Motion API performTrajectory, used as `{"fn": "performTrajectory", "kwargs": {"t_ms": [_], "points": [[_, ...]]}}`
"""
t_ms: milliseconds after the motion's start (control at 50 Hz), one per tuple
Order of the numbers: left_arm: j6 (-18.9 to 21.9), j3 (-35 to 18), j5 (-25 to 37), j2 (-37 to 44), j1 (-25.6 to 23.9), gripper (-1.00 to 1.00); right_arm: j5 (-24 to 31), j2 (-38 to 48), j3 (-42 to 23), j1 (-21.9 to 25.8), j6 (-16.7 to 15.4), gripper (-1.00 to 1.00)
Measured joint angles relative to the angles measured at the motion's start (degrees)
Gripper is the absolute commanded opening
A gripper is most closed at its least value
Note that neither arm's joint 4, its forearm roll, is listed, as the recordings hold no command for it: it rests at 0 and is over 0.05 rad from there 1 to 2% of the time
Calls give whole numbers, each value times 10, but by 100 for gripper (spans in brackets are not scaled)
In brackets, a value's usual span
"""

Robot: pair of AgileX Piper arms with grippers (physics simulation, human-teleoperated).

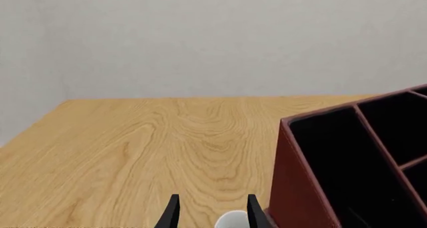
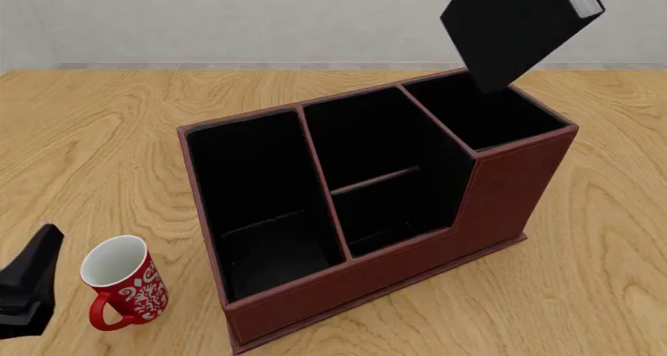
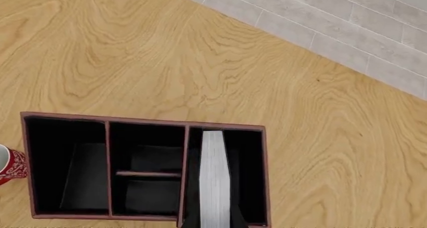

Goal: Pick up the book and place it in the right compartment of the caddy.

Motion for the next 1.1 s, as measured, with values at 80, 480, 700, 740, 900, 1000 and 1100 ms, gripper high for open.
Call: {"fn": "performTrajectory", "kwargs": {"t_ms": [80, 480, 700, 740, 900, 1000, 1100], "points": [[1, 2, -1, 0, 0, 100, 0, 4, 1, 0, 2, -100], [4, 8, -4, 0, 8, 100, 0, 18, 13, -5, 11, -100], [6, 10, -5, 0, 14, 100, 0, 26, 15, -6, 16, -100], [7, 10, -4, 0, 14, 100, 0, 28, 15, -6, 17, -100], [9, 10, -4, 0, 15, 100, 0, 34, 14, -4, 21, -100], [11, 10, -3, 0, 16, 100, 0, 38, 13, -5, 22, -100], [12, 10, -3, 0, 16, 100, 0, 42, 12, -5, 23, -100]]}}
